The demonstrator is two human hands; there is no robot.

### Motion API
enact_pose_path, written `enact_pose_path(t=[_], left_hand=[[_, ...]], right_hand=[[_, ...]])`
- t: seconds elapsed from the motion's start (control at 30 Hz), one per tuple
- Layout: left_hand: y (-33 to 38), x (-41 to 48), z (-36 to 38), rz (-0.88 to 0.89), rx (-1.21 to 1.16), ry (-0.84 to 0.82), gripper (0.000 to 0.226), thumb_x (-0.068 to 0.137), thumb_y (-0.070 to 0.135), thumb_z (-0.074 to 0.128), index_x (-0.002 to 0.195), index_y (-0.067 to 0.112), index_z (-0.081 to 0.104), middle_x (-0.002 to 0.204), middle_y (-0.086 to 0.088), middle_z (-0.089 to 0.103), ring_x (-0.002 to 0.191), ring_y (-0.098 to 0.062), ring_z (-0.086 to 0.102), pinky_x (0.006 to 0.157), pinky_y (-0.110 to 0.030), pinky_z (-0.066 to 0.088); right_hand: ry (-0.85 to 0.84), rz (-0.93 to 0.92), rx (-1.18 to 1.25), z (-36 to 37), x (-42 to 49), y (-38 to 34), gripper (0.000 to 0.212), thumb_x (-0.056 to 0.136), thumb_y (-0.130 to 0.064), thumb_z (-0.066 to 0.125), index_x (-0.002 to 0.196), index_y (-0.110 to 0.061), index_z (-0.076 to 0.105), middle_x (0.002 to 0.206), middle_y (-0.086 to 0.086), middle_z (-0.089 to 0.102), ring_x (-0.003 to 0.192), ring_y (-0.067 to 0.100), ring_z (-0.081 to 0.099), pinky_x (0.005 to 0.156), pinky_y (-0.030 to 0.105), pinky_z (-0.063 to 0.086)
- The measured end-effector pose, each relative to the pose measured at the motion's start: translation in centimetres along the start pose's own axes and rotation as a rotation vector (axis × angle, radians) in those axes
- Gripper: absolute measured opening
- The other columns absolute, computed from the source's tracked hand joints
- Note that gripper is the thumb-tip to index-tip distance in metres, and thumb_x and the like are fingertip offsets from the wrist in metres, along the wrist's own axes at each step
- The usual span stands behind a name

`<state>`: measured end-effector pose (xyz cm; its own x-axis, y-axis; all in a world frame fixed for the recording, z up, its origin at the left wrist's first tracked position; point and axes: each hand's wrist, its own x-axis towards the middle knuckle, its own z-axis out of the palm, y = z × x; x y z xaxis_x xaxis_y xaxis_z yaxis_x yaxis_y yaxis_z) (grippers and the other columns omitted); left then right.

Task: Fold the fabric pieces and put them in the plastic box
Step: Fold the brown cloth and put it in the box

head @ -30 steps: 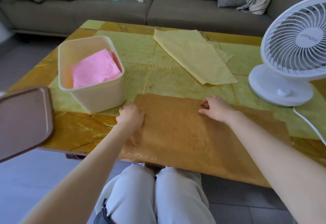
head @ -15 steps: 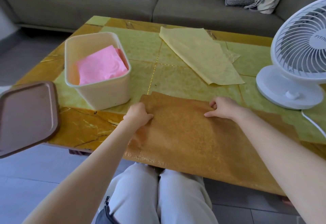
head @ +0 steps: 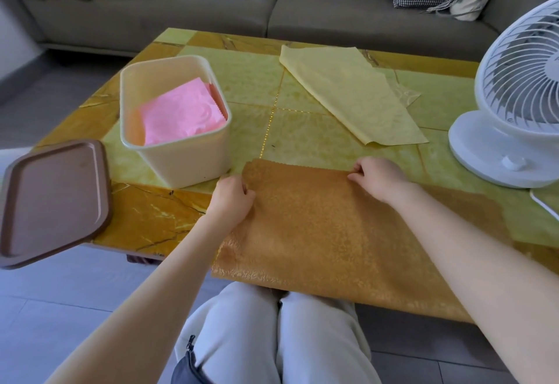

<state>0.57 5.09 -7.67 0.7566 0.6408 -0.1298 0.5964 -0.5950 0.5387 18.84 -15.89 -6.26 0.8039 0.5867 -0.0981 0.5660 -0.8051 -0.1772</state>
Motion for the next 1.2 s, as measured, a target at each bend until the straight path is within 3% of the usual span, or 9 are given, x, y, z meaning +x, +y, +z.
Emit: enact_pose_path(t=[0.33, 0.47, 0.53, 0.67, 0.87, 0.97, 1.03, 1.1, 1.2], left_hand=[[-0.6, 0.5, -0.3, -0.043, -0.035, -0.020, 0.032, 0.087, 0.009, 0.052, 0.064, 0.015, 0.032, 0.066, -0.002, 0.038, 0.056, -0.013, 0.034, 0.046, -0.025, 0.027], [-0.6, 0.3, -0.5, -0.049, -0.014, -0.022, 0.015, 0.087, 0.008, 0.052, 0.078, 0.007, 0.040, 0.067, -0.002, 0.038, 0.057, -0.012, 0.035, 0.046, -0.025, 0.027], [-0.7, 0.1, -0.5, -0.053, -0.004, -0.018, 0.012, 0.087, 0.009, 0.053, 0.083, 0.007, 0.042, 0.068, -0.002, 0.040, 0.058, -0.013, 0.036, 0.046, -0.025, 0.027], [-0.4, -0.1, -0.4, -0.067, 0.044, -0.008, 0.009, 0.087, 0.011, 0.052, 0.089, 0.006, 0.044, 0.079, -0.008, 0.046, 0.069, -0.022, 0.045, 0.052, -0.028, 0.034], [-0.6, -0.2, -0.9, -0.091, 0.093, -0.009, 0.006, 0.087, 0.006, 0.049, 0.089, 0.002, 0.045, 0.091, -0.016, 0.050, 0.075, -0.027, 0.048, 0.057, -0.035, 0.038], [-0.7, -0.5, -0.9, -0.099, 0.132, -0.018, 0.034, 0.087, -0.001, 0.047, 0.119, -0.001, 0.038, 0.112, -0.023, 0.045, 0.098, -0.038, 0.052, 0.075, -0.042, 0.046], [-0.6, -1.0, -0.6, -0.083, 0.290, 0.047, 0.049, 0.088, -0.001, 0.049, 0.132, 0.000, 0.028, 0.124, -0.024, 0.038, 0.115, -0.039, 0.043, 0.090, -0.042, 0.042], [-0.3, -1.9, -0.3, 0.024, 0.396, 0.166, 0.042, 0.087, -0.002, 0.047, 0.127, 0.004, 0.035, 0.123, -0.019, 0.040, 0.113, -0.035, 0.041, 0.092, -0.038, 0.038], [1.3, -4.1, 0.7, 0.236, 0.170, 0.121, 0.019, 0.082, -0.004, 0.045, 0.093, 0.011, 0.048, 0.098, -0.007, 0.048, 0.093, -0.029, 0.050, 0.072, -0.033, 0.041]], right_hand=[[0.050, 0.012, -0.248, 0.4, 0.5, -2.2, 0.036, 0.094, -0.044, 0.048, 0.094, -0.011, 0.064, 0.091, 0.007, 0.067, 0.085, 0.027, 0.063, 0.071, 0.032, 0.038], [0.032, 0.017, -0.333, 0.4, 0.4, -3.0, 0.038, 0.094, -0.045, 0.047, 0.094, -0.011, 0.062, 0.090, 0.007, 0.067, 0.083, 0.026, 0.064, 0.069, 0.031, 0.039], [0.033, 0.015, -0.351, 0.5, 0.3, -3.3, 0.035, 0.097, -0.040, 0.044, 0.093, -0.010, 0.061, 0.092, 0.008, 0.067, 0.084, 0.027, 0.063, 0.068, 0.031, 0.040], [0.072, 0.030, -0.351, 1.3, -0.1, -3.4, 0.018, 0.098, -0.011, 0.042, 0.104, -0.009, 0.059, 0.106, 0.010, 0.063, 0.099, 0.028, 0.059, 0.086, 0.036, 0.042], [0.125, 0.003, -0.282, 1.6, -0.9, -3.0, 0.029, 0.092, 0.001, 0.041, 0.117, -0.008, 0.052, 0.114, 0.011, 0.057, 0.106, 0.029, 0.055, 0.094, 0.038, 0.041], [0.155, -0.040, -0.187, 1.5, -2.6, -3.5, 0.032, 0.093, -0.003, 0.041, 0.124, -0.008, 0.047, 0.118, 0.010, 0.053, 0.104, 0.027, 0.054, 0.088, 0.036, 0.043], [0.140, -0.095, -0.060, 1.7, -4.6, -4.1, 0.034, 0.095, -0.010, 0.044, 0.129, -0.009, 0.045, 0.123, 0.008, 0.051, 0.101, 0.024, 0.056, 0.083, 0.033, 0.047], [0.102, -0.148, 0.057, 2.1, -7.0, -4.9, 0.035, 0.097, -0.019, 0.045, 0.131, -0.013, 0.044, 0.128, 0.002, 0.048, 0.097, 0.018, 0.058, 0.077, 0.031, 0.051], [0.026, -0.185, 0.121, 2.6, -10.4, -5.7, 0.033, 0.097, -0.026, 0.046, 0.129, -0.016, 0.044, 0.129, -0.001, 0.046, 0.100, 0.017, 0.056, 0.081, 0.032, 0.051]])
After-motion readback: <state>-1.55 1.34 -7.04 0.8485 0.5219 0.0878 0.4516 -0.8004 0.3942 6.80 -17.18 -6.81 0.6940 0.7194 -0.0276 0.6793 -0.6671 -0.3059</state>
